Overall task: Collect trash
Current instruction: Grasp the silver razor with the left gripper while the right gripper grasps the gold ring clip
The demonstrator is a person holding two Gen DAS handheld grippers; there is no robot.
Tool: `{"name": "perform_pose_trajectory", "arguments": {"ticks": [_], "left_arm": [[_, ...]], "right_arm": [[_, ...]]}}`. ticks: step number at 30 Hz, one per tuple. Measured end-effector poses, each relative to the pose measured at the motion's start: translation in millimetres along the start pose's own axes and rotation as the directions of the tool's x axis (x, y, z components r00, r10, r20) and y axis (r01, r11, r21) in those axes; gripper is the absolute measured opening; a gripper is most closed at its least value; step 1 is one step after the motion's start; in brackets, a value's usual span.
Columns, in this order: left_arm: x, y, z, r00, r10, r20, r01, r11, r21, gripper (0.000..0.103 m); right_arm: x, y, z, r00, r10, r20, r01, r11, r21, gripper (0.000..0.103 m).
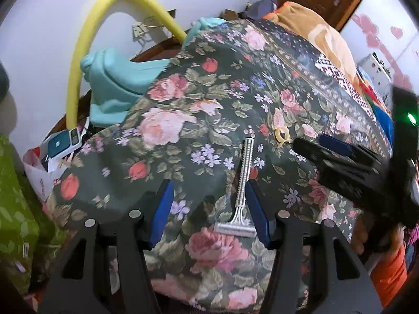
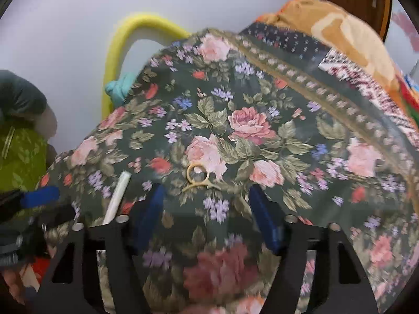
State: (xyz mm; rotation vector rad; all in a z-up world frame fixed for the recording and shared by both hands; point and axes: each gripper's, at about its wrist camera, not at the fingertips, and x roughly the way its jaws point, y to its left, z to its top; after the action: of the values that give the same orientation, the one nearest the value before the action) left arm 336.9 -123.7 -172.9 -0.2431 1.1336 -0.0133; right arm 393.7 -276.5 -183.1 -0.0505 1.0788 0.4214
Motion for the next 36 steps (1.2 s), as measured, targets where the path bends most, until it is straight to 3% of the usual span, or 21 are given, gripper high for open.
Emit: {"name": "perform_pose_trajectory", "arguments": {"ticks": [1,6,8,9,11,17,19,27,36], "left_arm": [[3,-2,1,1.000,0.003,-0.002,-0.002,1.000,0.009,0.056],[18,-9,5,1.000,-0.016,-0.016,0.016,0.999,0.038,0.055],[23,-11,6,0.999,-0.028,-0.024,0.029,0.999,0.044,0.054],[26,-12,6,0.999,-0.043,-0.032,0.045,0.998,0.046,0.046],[31,-15,6,0.995,-0.076,-0.058,0.079,0.995,0.052,0.038],[39,-26,8,0.996,-0.066,-0.066,0.072,0.993,0.093,0.021],[43,-30,7,0.994,-0.070,-0.080,0.078,0.992,0.096,0.009],[40,-38,-1,0.996,-0.041,-0.075,0.048,0.994,0.095,0.008],[-16,-34,-16,0.999,-0.046,0.007,0.045,0.996,0.078,0.008]], "right_arm": [[7,-2,2,1.000,0.011,-0.012,-0.011,1.000,0.006,0.051],[31,-1,8,0.998,0.034,-0.044,-0.034,0.999,-0.011,0.043],[33,4,7,0.997,0.060,-0.042,-0.061,0.997,-0.040,0.032],[33,7,6,0.996,0.076,-0.042,-0.079,0.995,-0.057,0.022],[31,9,3,0.996,0.086,-0.038,-0.088,0.994,-0.065,0.021],[24,14,-2,0.994,0.096,-0.053,-0.098,0.994,-0.038,0.021],[16,14,-7,0.995,0.090,-0.053,-0.092,0.995,-0.036,0.021],[-25,8,-21,0.995,0.092,-0.033,-0.093,0.995,-0.020,0.021],[-88,22,-33,0.995,0.093,0.037,-0.090,0.994,-0.059,0.021]]}}
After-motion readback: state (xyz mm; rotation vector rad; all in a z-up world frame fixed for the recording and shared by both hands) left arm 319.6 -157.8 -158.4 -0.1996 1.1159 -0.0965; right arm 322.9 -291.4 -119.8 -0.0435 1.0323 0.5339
